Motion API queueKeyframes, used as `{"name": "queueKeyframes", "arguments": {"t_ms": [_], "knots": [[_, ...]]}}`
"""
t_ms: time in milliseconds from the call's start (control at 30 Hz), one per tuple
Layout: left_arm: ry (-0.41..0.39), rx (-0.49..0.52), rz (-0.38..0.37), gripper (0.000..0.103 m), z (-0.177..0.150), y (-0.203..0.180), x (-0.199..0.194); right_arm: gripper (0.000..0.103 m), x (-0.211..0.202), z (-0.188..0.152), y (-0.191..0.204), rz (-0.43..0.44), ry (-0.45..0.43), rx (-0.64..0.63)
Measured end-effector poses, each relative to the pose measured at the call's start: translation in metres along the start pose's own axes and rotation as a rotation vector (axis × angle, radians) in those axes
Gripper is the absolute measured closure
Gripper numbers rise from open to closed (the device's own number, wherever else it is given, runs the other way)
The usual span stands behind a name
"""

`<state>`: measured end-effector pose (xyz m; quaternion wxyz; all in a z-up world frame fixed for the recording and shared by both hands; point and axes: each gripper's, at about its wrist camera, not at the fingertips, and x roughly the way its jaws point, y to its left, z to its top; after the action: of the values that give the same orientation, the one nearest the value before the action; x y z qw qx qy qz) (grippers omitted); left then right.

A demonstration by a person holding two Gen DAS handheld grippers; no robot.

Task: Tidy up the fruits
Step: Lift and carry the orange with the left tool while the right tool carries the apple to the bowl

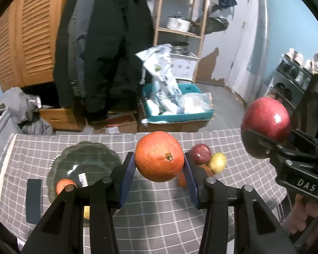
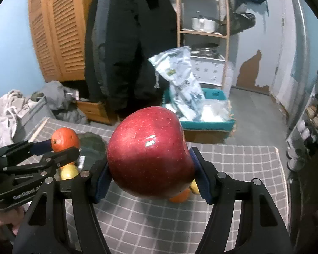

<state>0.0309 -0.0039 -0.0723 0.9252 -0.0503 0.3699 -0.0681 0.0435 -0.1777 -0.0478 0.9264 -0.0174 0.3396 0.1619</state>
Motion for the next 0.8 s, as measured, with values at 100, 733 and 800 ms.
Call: {"name": "queueKeyframes", "arguments": {"t_ms": [100, 733, 800], "knots": [[-0.002, -0.027, 0.022, 0.057, 0.001, 0.019, -0.001, 0.035, 0.007, 0.006, 0.012, 0.023, 0.004, -0.006], [0.033, -0.159, 0.112, 0.057, -0.01, 0.112, 0.009, 0.035, 0.079, 0.025, 0.091, 0.156, 0.1, -0.051], [0.053, -0.176, 0.115, 0.057, -0.013, 0.123, 0.016, 0.035, 0.087, 0.025, 0.097, 0.161, 0.112, -0.056]]}}
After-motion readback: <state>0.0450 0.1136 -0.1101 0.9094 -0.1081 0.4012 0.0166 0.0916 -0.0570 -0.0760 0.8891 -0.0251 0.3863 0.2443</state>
